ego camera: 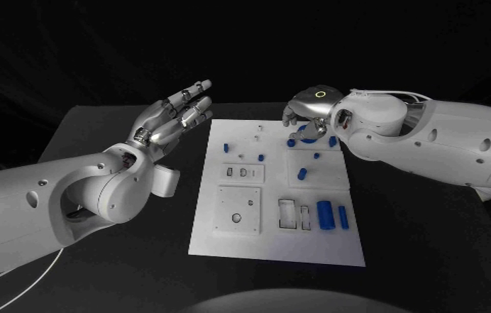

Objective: Assemble the parts on the task board

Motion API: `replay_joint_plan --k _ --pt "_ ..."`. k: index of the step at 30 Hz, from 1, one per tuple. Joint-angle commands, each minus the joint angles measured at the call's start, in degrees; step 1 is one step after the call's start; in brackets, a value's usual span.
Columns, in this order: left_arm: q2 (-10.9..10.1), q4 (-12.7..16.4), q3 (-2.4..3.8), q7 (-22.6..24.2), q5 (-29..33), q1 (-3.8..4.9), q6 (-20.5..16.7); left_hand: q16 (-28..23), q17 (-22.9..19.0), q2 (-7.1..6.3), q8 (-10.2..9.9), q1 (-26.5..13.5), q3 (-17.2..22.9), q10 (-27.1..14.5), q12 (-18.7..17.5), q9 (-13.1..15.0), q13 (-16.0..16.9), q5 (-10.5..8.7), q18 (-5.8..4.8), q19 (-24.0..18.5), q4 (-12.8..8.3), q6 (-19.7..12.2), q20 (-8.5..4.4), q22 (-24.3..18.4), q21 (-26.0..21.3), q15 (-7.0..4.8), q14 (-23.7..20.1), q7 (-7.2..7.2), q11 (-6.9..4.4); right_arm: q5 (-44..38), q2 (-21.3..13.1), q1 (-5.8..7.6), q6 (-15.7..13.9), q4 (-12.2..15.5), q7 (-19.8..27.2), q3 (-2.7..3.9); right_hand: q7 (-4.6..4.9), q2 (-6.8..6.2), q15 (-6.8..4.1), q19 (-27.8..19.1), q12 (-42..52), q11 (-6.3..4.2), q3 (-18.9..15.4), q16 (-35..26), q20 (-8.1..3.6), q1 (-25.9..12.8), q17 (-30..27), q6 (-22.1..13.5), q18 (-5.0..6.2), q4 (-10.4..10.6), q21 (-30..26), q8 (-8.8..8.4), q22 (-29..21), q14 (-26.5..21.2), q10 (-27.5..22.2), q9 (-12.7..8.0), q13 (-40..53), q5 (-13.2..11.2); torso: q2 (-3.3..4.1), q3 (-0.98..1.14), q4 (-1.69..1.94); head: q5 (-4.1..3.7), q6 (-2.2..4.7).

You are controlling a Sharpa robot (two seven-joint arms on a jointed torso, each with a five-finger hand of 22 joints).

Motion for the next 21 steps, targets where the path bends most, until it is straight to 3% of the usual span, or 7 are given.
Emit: replay_joint_plan --k 1,8,13,21 --pt "0.18 -0.03 0.06 -0.16 -0.49 0.09 1.18 0.22 -0.02 -0.14 0.28 0.59 0.39 -0.09 0.25 0.06 0.03 0.30 0.42 0.11 -0.02 0.14 0.48 0.09 0.19 0.45 -0.12 0.49 0.41 -0.12 0.19 -0.43 1.02 -0.41 0.49 -0.01 -0.27 -0.07 0.52 -0.55 0.10 0.08 0.59 -0.37 0.22 -0.69 -0.35 -0.42 -1.00 -0.02 -0.46 -0.19 1.68 -0.23 -1.06 0.55 0.53 1.06 -0.46 -0.09 0.13 0.27 -0.24" --pt "0.25 -0.27 0.06 -0.34 -0.49 0.09 1.24 0.21 -0.03 -0.10 0.29 0.63 0.40 -0.07 0.34 0.06 0.05 0.35 0.42 0.17 0.00 0.14 0.57 0.10 0.24 0.49 -0.15 0.60 0.53 0.26 0.61 -1.22 1.99 -1.27 0.22 -0.01 0.17 -0.78 0.75 -1.05 -1.59 0.30 2.27 -0.66 0.46 -0.96 -0.92 -2.07 -0.84 -0.22 -0.92 -1.66 1.27 -0.57 -3.04 1.28 1.12 4.55 -0.79 -0.19 0.07 0.10 -0.88" --pt "0.39 -0.43 0.05 -0.55 -0.49 0.09 1.45 0.17 -0.05 -0.07 0.32 0.66 0.41 -0.03 0.45 0.08 0.06 0.40 0.43 0.18 0.00 0.29 0.63 0.09 0.24 0.52 -0.20 0.73 0.67 0.42 0.91 -1.87 2.50 -1.87 0.15 -0.01 0.66 -1.23 0.85 -1.48 -2.44 0.39 2.99 -0.89 0.57 -1.39 -1.40 -3.02 -0.70 -0.19 -1.32 -2.86 0.82 -0.82 -3.77 1.15 1.33 4.78 -1.02 -0.24 0.08 0.06 -1.26" --pt "0.58 -0.72 0.04 -0.90 -0.49 0.08 1.78 0.17 -0.06 -0.02 0.36 0.69 0.43 -0.02 0.52 0.09 0.07 0.44 0.42 0.16 0.02 0.41 0.67 0.08 0.24 0.55 -0.24 0.91 0.87 0.75 1.35 -2.59 2.99 -2.80 0.33 0.00 1.04 -1.35 0.91 -1.80 -3.11 0.49 3.54 -1.07 0.64 -1.37 -1.79 -2.64 -0.60 -0.39 -1.61 -3.09 0.50 -1.04 -4.59 1.33 1.45 4.95 -1.36 -0.32 0.14 0.03 -1.81"
